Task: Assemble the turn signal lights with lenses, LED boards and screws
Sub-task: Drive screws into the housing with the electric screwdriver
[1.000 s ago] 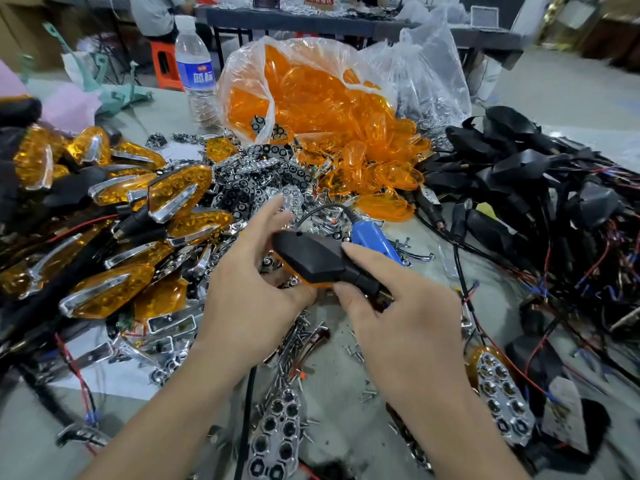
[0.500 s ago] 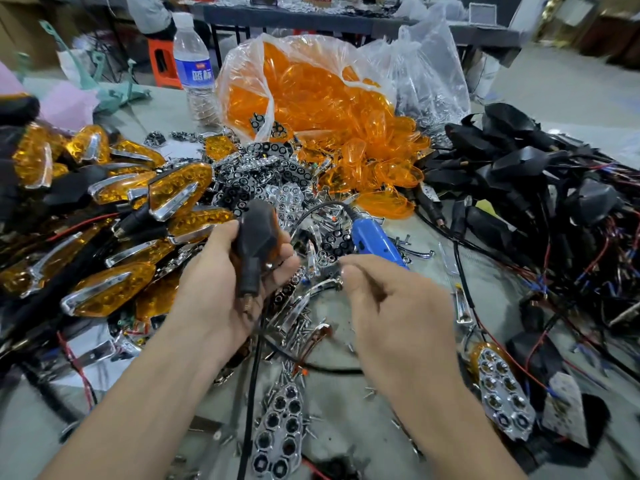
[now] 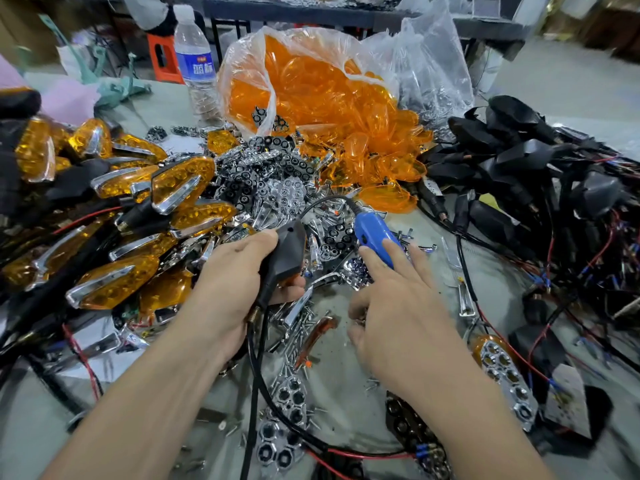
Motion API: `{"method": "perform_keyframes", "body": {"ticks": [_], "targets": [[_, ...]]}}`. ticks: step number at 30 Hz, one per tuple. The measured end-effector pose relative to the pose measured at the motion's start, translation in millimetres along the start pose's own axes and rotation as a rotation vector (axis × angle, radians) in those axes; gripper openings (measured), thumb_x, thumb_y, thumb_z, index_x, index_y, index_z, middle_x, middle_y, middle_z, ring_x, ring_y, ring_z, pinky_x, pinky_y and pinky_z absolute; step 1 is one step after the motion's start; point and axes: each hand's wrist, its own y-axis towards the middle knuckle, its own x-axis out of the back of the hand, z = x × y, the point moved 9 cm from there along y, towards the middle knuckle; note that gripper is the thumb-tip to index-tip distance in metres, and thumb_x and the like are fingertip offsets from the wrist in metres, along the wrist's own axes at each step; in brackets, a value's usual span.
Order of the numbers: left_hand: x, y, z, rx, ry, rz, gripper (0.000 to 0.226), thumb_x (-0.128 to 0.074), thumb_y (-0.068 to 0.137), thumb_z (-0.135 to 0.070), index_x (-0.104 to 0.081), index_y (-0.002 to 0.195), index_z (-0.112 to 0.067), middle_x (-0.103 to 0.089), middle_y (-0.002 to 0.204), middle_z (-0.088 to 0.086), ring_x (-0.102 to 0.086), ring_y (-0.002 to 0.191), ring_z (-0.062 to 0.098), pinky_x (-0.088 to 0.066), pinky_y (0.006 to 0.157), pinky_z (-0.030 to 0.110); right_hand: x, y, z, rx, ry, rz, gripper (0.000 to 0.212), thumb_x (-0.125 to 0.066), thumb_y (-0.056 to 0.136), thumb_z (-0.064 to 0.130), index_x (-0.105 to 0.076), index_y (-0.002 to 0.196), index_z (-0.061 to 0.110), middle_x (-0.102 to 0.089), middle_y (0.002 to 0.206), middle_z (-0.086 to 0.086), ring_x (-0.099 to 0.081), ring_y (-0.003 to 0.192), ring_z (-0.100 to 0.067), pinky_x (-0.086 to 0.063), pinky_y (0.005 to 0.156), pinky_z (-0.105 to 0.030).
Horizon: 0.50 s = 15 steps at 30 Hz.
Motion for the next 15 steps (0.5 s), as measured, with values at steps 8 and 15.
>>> {"method": "perform_keyframes", "body": {"ticks": [8, 15], "targets": [[-4.3, -0.8, 0.2, -0.009, 0.000, 0.047, 0.023, -0.058, 0.105, -0.019, -0.077, 0.101, -0.008, -0.078, 0.088, 0.020, -0.074, 0.071, 0.030, -0.056, 0.050, 0.026, -0.3, -0.7, -0.9, -0.033, -0.062, 0.008, 0.006, -0.071, 0.089, 0.030, -0.077, 0.091, 0.029, -0.034, 0.167, 0.001, -0.009, 0.160, -0.025, 0.033, 0.111, -0.033], [-9.6, -5.9, -2.5, -0.007, 0.013, 0.053, 0.019, -0.060, 0.103, -0.013, -0.078, 0.103, -0.013, -0.078, 0.085, 0.018, -0.071, 0.063, 0.029, -0.051, 0.043, 0.024, 8.4, -4.1, 13.7, 0.125, 0.155, -0.118, 0.026, -0.065, 0.092, 0.019, -0.051, 0.074, 0.031, -0.059, 0.146, 0.004, -0.030, 0.151, -0.016, 0.022, 0.120, -0.023]]}}
